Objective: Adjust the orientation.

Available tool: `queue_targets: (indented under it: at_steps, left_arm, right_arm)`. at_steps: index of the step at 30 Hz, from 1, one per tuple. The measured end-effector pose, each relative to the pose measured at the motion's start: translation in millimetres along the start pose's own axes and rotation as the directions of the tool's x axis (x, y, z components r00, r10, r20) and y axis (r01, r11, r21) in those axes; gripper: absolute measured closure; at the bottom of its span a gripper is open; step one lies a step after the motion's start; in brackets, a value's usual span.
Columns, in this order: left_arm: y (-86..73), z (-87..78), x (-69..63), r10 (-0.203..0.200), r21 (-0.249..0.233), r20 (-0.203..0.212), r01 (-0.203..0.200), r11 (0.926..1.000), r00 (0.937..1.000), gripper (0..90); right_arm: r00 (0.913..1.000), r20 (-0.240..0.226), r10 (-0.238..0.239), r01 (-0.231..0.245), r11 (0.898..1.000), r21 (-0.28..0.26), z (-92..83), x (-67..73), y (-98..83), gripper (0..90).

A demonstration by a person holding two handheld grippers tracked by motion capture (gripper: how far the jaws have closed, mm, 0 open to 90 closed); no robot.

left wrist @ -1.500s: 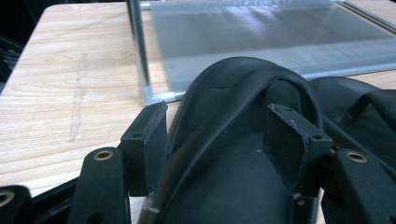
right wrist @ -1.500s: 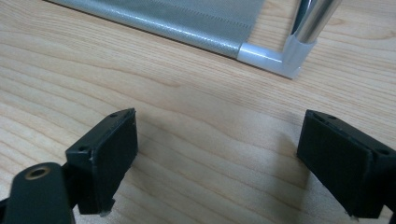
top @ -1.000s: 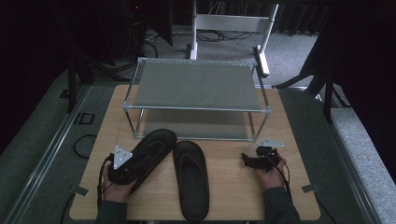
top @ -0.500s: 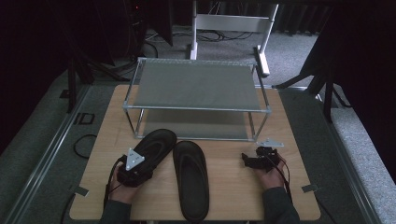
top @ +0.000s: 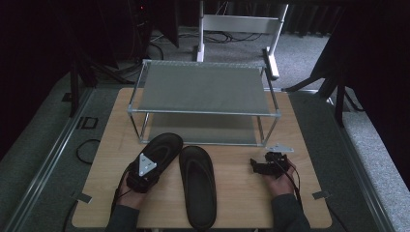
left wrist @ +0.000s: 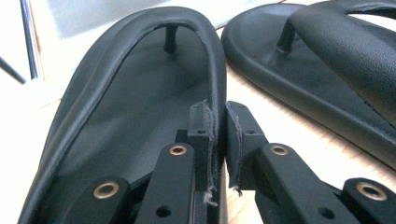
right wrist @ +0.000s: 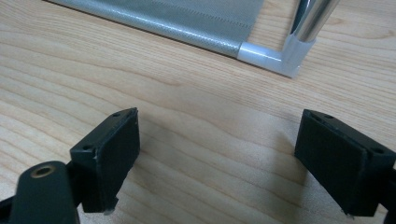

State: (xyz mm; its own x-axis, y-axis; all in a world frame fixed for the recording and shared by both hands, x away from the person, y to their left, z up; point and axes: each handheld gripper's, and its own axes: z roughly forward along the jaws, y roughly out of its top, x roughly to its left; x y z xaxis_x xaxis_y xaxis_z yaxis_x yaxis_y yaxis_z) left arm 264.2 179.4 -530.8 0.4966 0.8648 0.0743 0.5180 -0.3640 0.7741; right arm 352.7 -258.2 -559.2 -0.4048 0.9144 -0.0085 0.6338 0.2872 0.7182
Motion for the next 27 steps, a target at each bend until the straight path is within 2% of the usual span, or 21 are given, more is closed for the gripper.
queue_targets:
  at_steps: [10,23,27]
  left_arm:
    - [14.4,12.8,-4.1,0.037,-0.007,-0.028,-0.037,0.9993,0.9989,81.9]
    - [37.2,35.2,-0.3,0.041,-0.032,-0.047,-0.042,0.9986,0.9980,81.5]
    - [47.4,43.7,-3.7,0.064,-0.036,-0.049,-0.066,0.9972,0.9968,81.3]
  right_arm:
    - [1.0000,0.000,-0.001,0.001,1.000,0.000,-0.2,0.2,-0.3,13.8]
    - [1.0000,0.000,0.000,0.000,1.000,0.000,-0.6,0.6,-0.6,13.8]
    - [1.0000,0.000,0.001,-0.001,1.000,0.000,-0.7,0.8,-0.7,13.8]
